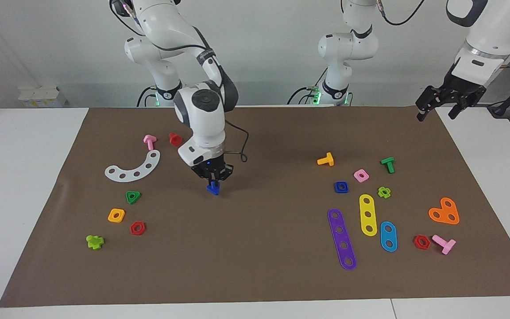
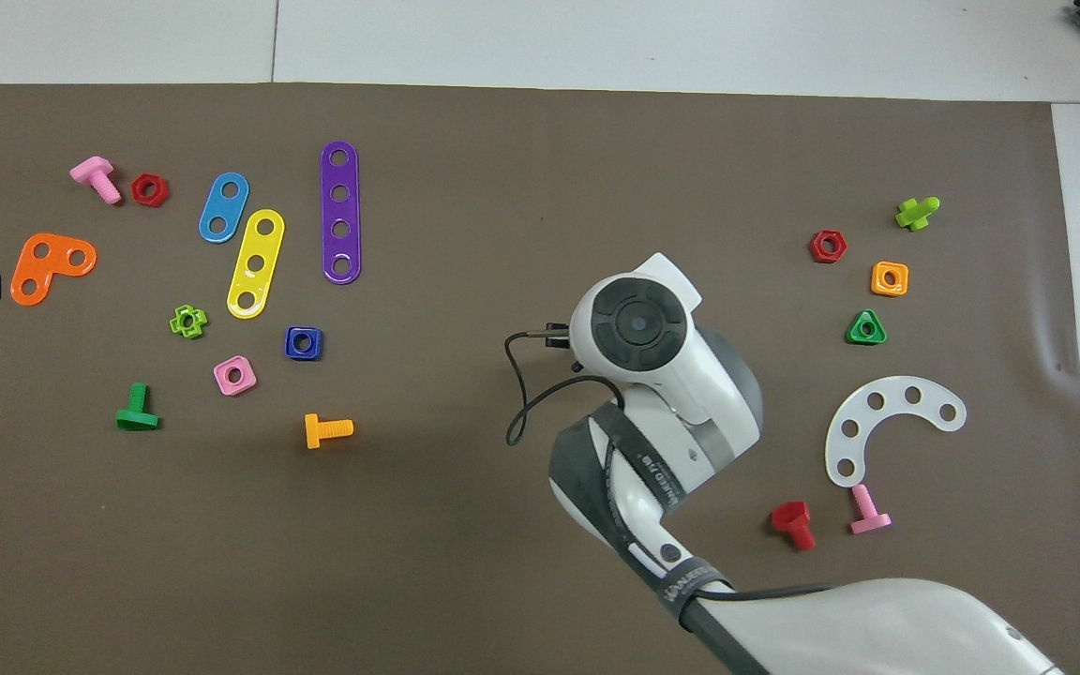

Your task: Unscrew and place screws in storage area

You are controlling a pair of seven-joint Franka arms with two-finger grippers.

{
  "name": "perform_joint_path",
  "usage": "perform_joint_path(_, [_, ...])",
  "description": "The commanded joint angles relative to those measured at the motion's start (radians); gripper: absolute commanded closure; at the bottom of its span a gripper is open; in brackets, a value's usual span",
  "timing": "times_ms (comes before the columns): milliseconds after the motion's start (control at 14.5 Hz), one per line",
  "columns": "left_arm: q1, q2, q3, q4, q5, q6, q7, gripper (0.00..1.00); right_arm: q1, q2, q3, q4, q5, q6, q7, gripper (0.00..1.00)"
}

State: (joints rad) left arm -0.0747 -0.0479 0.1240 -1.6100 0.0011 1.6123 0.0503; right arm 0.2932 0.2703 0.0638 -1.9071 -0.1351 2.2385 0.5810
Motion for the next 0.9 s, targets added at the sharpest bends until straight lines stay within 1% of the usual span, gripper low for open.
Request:
perform_joint_path(0, [-0.013, -0.052, 0.006, -0.073, 0.019, 0.021, 0.010, 0.00, -0.095, -0.020, 0.014, -0.053, 0.003, 0.019, -0.119, 1.00])
perform_joint_path(207, [-0.016, -0.052, 0.006, -0.071, 0.019, 0.020, 0.008, 0.00, -0.160, -0.023, 0.014, -0.092, 0.006, 0.038, -0.200, 1.00])
perform_joint_path(346, [-0.016, -0.052, 0.005, -0.073, 0.019, 0.018, 0.006, 0.00, -0.210, -0.023, 0.014, -0.133, 0.006, 0.098, -0.245, 1.00])
perform_joint_path(691, [-0.007, -0.052, 0.006, -0.068, 0.017, 0.008, 0.000, 0.00, -0.249, -0.023, 0.014, -0.164, 0.006, 0.110, -0.283, 1.00])
perform_joint_path(761, [0.001, -0.052, 0.009, -0.068, 0.019, 0.008, -0.001, 0.00, -0.250, -0.023, 0.014, -0.162, 0.006, 0.110, -0.285, 0.84])
perform_joint_path(830, [0.003, -0.052, 0.014, -0.068, 0.017, 0.009, -0.001, 0.00, -0.250, -0.023, 0.014, -0.162, 0.006, 0.110, -0.286, 0.32])
